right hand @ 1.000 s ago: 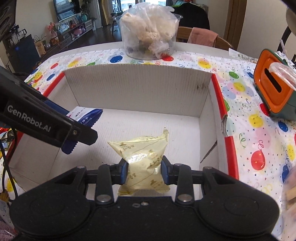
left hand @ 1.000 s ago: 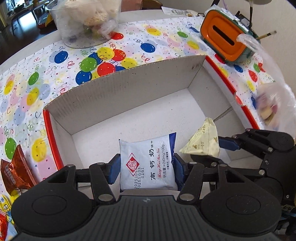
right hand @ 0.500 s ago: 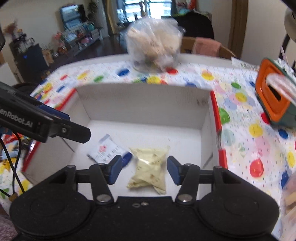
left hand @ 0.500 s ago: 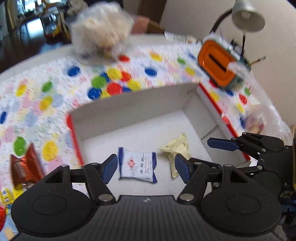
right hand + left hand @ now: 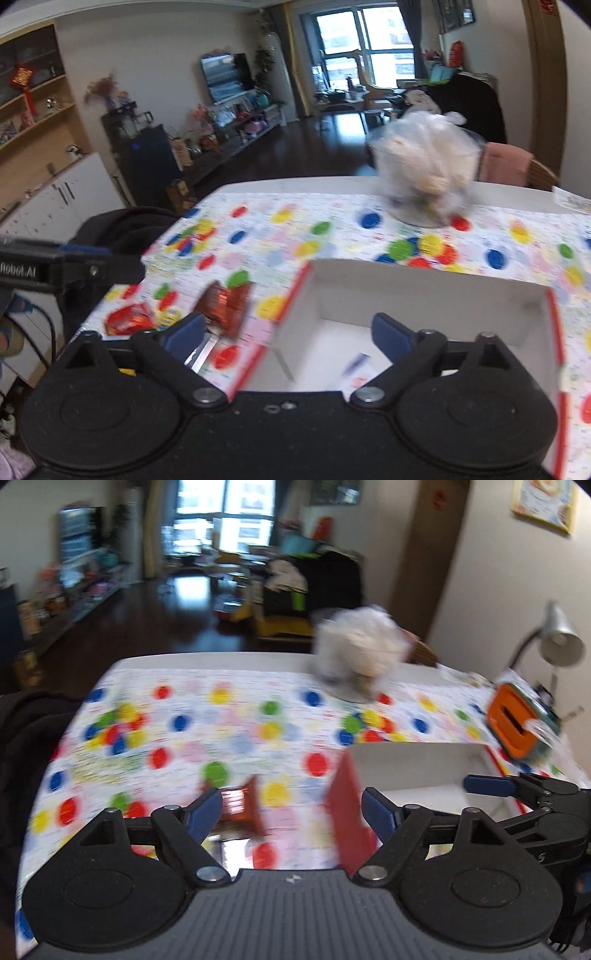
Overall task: Organize snacks
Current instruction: 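Move both tools back over the snack pile, then grasp the brown chocolate packet with the left tool while the right tool grasps the black sesame packet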
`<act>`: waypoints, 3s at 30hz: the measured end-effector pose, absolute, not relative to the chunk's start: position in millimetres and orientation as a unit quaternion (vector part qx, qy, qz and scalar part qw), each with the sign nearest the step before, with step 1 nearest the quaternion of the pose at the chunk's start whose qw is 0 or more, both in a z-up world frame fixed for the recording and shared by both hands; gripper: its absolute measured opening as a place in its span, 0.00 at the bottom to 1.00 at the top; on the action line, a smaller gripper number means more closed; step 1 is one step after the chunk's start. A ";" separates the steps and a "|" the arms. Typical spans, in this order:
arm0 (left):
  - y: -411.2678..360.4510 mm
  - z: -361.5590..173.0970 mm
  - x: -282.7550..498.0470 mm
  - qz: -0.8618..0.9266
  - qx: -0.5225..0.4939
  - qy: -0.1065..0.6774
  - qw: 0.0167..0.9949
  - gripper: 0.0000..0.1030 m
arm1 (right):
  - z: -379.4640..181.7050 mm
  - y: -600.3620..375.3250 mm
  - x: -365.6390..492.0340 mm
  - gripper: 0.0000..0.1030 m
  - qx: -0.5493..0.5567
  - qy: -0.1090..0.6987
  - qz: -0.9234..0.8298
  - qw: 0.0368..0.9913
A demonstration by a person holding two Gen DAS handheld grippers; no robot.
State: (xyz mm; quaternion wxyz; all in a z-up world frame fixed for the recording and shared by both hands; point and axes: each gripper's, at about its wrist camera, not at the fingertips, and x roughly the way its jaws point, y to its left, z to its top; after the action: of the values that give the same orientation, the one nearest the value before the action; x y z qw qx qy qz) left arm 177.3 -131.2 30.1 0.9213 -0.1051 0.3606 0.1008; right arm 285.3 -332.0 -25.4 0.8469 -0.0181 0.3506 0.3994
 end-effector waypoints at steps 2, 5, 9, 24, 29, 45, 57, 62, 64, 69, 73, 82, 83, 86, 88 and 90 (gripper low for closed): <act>-117.8 30.4 160.0 0.125 -0.113 0.355 0.920 0.80 | -26.3 -316.9 280.7 1.00 -0.020 0.352 0.410 0.841; -103.7 29.4 138.5 0.158 -0.122 0.349 0.916 0.80 | -28.2 -296.1 273.8 1.00 -0.035 0.354 0.421 0.835; -90.0 27.2 111.2 0.190 -0.134 0.342 0.911 0.81 | -31.0 -276.6 261.5 1.00 -0.053 0.350 0.437 0.827; -41.7 10.2 65.1 0.205 -0.159 0.334 0.906 0.81 | -32.0 -237.2 218.8 1.00 -0.092 0.340 0.448 0.822; -18.9 4.0 55.8 0.189 -0.152 0.344 0.907 0.81 | -34.0 -219.9 209.8 1.00 -0.089 0.350 0.435 0.825; 77.7 -55.7 38.8 0.176 -0.183 0.419 0.872 0.81 | -71.7 -155.7 192.2 0.95 -0.125 0.377 0.394 0.829; 92.2 -109.3 45.5 0.156 -0.194 0.477 0.843 0.80 | -107.0 -113.6 211.0 0.68 -0.192 0.388 0.389 0.813; 91.4 -116.0 53.7 0.141 -0.202 0.481 0.841 0.70 | -115.7 -98.1 213.5 0.58 -0.213 0.392 0.405 0.798; 90.9 -119.2 58.1 0.134 -0.204 0.485 0.839 0.65 | -119.8 -94.4 215.5 0.53 -0.216 0.395 0.406 0.795; 82.4 -128.5 69.5 0.122 -0.182 0.498 0.839 0.57 | -129.3 -90.8 215.6 0.48 -0.225 0.405 0.408 0.787; 80.1 -134.6 75.8 0.117 -0.179 0.505 0.837 0.50 | -133.5 -90.3 211.5 0.43 -0.233 0.408 0.410 0.782; 79.3 -143.2 81.4 0.114 -0.180 0.513 0.831 0.33 | -134.5 -93.2 203.7 0.39 -0.234 0.409 0.414 0.779; 79.3 -143.0 80.9 0.115 -0.181 0.512 0.832 0.32 | -134.4 -93.6 202.9 0.39 -0.234 0.408 0.414 0.780; 80.7 -142.1 79.1 0.119 -0.188 0.507 0.833 0.30 | -132.9 -95.7 201.9 0.38 -0.229 0.407 0.410 0.783; 81.9 -142.0 77.3 0.121 -0.193 0.507 0.831 0.29 | -131.0 -98.1 201.3 0.38 -0.223 0.408 0.410 0.785; 83.3 -141.3 75.7 0.125 -0.200 0.505 0.831 0.28 | -128.4 -100.9 200.6 0.38 -0.217 0.409 0.408 0.787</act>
State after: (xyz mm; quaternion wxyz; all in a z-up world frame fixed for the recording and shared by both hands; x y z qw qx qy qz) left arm 75.7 83.3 -141.3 0.8305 -0.1997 0.5048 0.1247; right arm 200.6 -100.8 -128.4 0.7873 -0.2171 0.4085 0.4076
